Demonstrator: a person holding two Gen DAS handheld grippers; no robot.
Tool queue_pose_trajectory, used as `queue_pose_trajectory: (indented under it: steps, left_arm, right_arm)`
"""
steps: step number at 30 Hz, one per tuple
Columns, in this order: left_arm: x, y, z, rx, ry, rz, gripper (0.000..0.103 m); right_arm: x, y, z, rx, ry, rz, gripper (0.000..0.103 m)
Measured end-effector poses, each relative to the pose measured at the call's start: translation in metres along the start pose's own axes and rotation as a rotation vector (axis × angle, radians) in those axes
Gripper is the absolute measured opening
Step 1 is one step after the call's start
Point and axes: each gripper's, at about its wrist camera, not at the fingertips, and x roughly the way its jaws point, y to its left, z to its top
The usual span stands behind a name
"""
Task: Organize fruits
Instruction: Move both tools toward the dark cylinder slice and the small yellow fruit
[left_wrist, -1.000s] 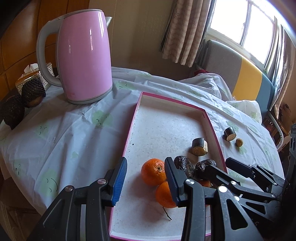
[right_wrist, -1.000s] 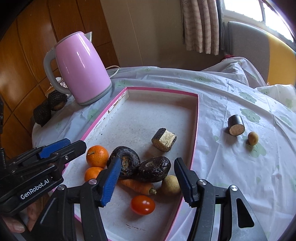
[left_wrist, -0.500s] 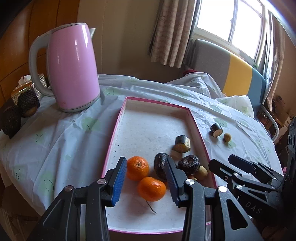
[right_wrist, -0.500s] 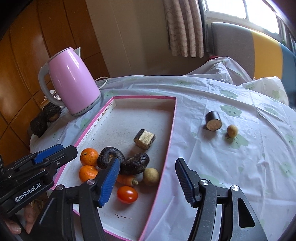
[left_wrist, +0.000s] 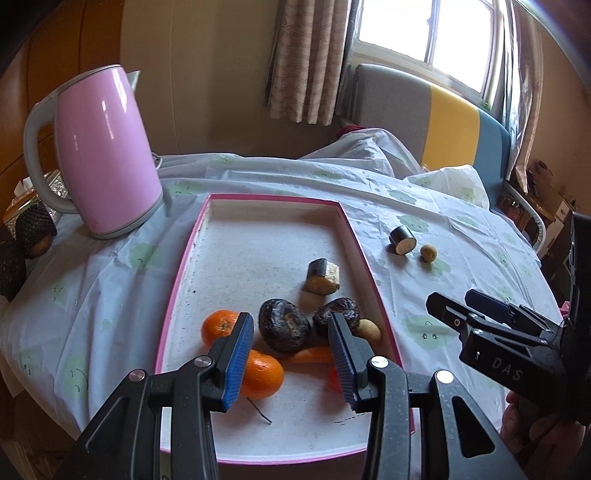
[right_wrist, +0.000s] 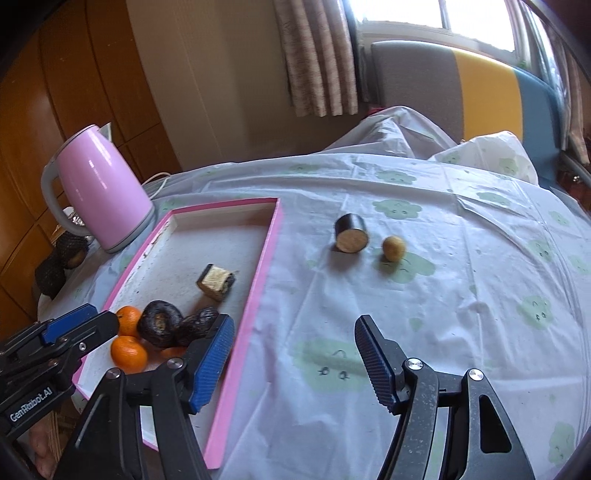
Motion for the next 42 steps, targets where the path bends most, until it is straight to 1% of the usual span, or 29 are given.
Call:
queue_pose_trajectory:
  steps: [4,16,32,40,42]
  left_arm:
    - [0.003,-0.010,0.001,0.025,0.007,-0.012,0.043]
    - [0.022,-0.038,0.013,0.075,0.033,-0.045,0.043]
    - [0.055,-0.061,0.032,0.092,0.079,-0.084,0.043]
    - [0.066,-0.066,0.043,0.082,0.088,-0.099,0.043]
    - [0.069,-0.067,0.045,0.079,0.092,-0.103,0.043]
  right_arm:
    - [0.000,-0.012,0.000,0.021,-0.004,-0.017,0.069]
    - [0.011,-0.034,0.009,0.018,-0.009,-0.065,0.068]
    - [0.046,-0.061,0.033,-0.013,0.012,-0.086,0.054]
    - [0.070,-0.074,0.045,-0.020,0.035,-0.088,0.054]
    - [0.078,-0.075,0.047,-0.028,0.042,-0.102,0.054]
